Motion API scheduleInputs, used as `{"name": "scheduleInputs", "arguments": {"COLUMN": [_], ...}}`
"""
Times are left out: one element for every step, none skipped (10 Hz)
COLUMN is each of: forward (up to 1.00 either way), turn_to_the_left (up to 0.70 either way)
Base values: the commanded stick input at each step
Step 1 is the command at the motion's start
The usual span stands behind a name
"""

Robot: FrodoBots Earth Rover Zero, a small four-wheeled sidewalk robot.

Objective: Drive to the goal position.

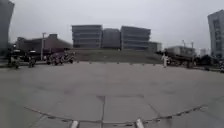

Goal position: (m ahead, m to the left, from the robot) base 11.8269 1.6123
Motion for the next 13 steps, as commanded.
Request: {"name": "scheduleInputs", "arguments": {"forward": [1.00,1.00,1.00,1.00,1.00,1.00,1.00,1.00,1.00,1.00,1.00,1.00,1.00], "turn_to_the_left": [0.02,0.02,0.02,0.02,0.02,0.02,0.02,0.02,0.02,0.02,0.02,0.02,0.02]}}
